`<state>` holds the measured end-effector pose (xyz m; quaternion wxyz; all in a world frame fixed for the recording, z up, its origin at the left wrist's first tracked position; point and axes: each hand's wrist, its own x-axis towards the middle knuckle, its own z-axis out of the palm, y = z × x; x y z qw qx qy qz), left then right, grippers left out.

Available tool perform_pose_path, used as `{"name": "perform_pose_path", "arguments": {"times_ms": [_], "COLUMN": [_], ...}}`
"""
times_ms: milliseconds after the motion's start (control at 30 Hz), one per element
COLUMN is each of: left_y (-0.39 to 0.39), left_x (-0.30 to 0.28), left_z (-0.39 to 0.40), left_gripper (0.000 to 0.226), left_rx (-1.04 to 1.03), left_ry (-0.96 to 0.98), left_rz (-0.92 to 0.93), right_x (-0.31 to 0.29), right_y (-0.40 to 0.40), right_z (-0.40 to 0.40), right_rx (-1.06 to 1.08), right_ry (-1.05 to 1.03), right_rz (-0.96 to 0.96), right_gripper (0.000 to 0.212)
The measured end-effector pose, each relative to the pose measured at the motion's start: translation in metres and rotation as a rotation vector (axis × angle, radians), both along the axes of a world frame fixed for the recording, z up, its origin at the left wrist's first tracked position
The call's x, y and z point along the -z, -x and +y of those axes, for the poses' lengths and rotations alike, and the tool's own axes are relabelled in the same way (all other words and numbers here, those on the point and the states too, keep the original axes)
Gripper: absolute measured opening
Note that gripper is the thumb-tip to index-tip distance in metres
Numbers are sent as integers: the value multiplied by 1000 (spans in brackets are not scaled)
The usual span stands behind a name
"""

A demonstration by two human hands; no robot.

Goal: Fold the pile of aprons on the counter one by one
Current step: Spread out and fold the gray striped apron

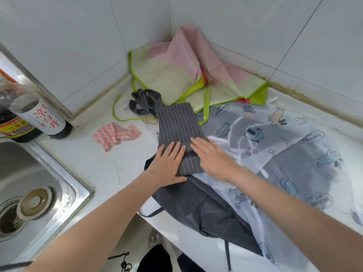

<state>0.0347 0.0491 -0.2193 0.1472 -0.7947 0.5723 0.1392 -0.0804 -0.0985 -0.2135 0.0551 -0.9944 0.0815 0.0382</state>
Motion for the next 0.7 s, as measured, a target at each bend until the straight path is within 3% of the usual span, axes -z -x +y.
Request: {"name": "perform_pose_path", "arguments": {"times_ms": [100, 200, 333, 400, 533, 600, 700], "left_y": [-9, -21, -36, -51, -89, -96, -95], "left_x": [0, -4, -14, -28, -43, -36, -23], "left_z": [2, 4, 7, 5, 11, 16, 12], "left_gripper": [91, 92, 90, 80, 42, 33, 27], "left_rx": [33, 45, 24, -86, -472, -607, -753], "left_ry": [39, 22, 28, 43, 221, 330, 435], "left_rz": [45, 125, 354, 639, 1223, 1356, 1359], "right_x": [-6, -6, -15, -26, -49, -48, -36], "right_y": [4, -5, -18, -26, -34, -34, -40], "right_z": [1, 3, 8, 3, -16, -21, -21], "right_rx": [-17, 46, 152, 241, 506, 637, 746], "right_ry": [-66, -88, -207, -369, -652, -801, -841], "right_rz": [350, 408, 443, 410, 224, 120, 10], "right_gripper": [82, 95, 89, 76, 28, 27, 50]}}
